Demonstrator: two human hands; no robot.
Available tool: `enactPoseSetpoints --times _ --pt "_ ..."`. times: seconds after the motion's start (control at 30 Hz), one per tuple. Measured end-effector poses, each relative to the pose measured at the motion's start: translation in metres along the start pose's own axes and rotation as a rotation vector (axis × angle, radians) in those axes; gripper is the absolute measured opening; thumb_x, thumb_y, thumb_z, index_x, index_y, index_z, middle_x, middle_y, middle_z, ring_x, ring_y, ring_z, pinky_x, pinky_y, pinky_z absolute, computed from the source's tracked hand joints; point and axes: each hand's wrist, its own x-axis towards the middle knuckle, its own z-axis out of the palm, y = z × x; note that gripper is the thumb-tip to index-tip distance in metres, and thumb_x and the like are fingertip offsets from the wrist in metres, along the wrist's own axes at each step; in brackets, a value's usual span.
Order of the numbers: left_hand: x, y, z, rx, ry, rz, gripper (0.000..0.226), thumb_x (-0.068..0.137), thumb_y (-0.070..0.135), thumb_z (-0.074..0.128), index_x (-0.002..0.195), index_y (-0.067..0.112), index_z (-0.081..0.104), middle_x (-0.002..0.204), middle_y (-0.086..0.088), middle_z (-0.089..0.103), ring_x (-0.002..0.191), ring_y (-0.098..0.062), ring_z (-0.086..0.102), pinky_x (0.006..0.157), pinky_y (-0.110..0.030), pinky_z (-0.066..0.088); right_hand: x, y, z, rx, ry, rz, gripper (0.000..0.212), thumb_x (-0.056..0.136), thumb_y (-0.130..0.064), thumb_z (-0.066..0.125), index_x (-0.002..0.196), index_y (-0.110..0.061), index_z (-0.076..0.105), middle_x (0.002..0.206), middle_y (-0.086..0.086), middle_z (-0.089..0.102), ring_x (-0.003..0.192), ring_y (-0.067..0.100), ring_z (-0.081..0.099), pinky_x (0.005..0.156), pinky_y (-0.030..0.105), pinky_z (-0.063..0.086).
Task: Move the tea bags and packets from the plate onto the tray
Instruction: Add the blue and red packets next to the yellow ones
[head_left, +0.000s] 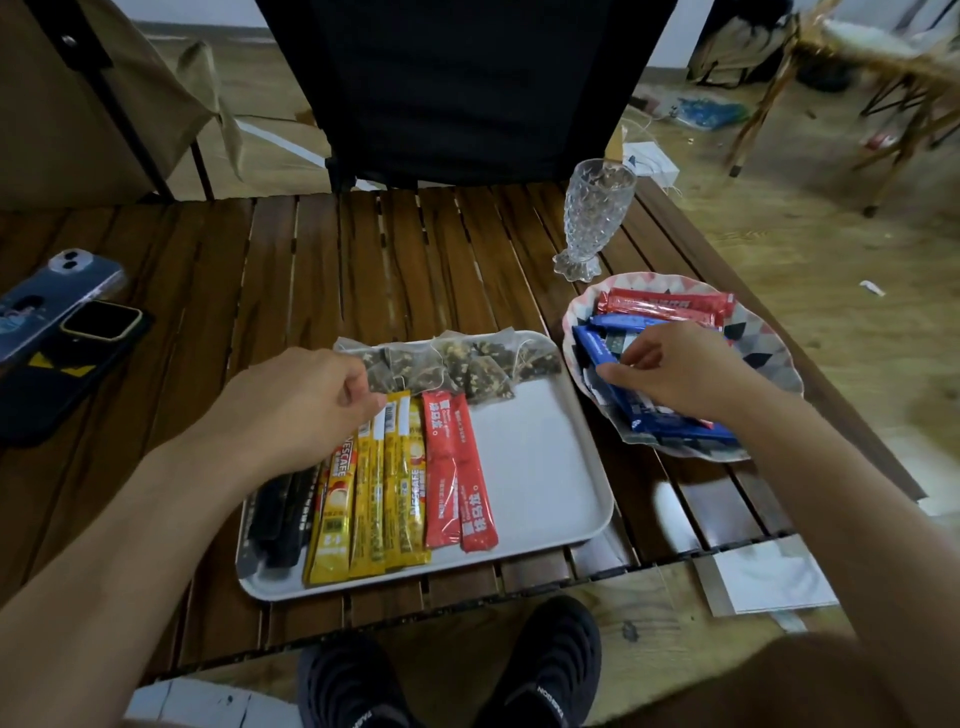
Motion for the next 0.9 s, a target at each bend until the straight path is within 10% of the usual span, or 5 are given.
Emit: enactPoseSetpoints --times 0.5,0.63,0.9 --pt "-0.001 0.001 -0.001 -0.002 0.000 0.017 0.030 0.096 0.052 0.055 0.078 0.030 0.061 0.071 0.008 0.067 0.067 -0.005 0.064 0.065 -0.033 0.057 0.005 -0.007 0.007 -0.081 -0.049 -0.017 0.029 0.092 -0.040 0.064 0.111 -0.019 0.070 0.097 0.005 0.074 0.084 0.020 0.066 0.076 0.033 0.057" --pt "-0.002 -0.002 -0.004 -0.027 -0.005 0.012 0.028 0.096 0.052 0.055 0.078 0.031 0.061 0.071 0.009 0.067 0.067 -0.003 0.063 0.064 -0.031 0.056 0.003 0.004 -0.007 0.337 -0.059 0.107 0.023 0.097 -0.024 0.055 0.096 -0.009 0.072 0.070 0.002 0.067 0.055 0.011 0.055 0.052 0.022 0.040" --pt "-0.007 -0.004 -0.011 -0.046 0.024 0.001 0.031 0.097 0.052 0.054 0.076 0.030 0.060 0.070 0.010 0.065 0.064 -0.004 0.061 0.056 -0.030 0.051 -0.017 -0.016 -0.017 1.006 -0.292 0.082 0.018 0.091 -0.027 0.065 0.097 -0.014 0.075 0.091 0.006 0.075 0.065 0.009 0.064 0.051 0.018 0.048"
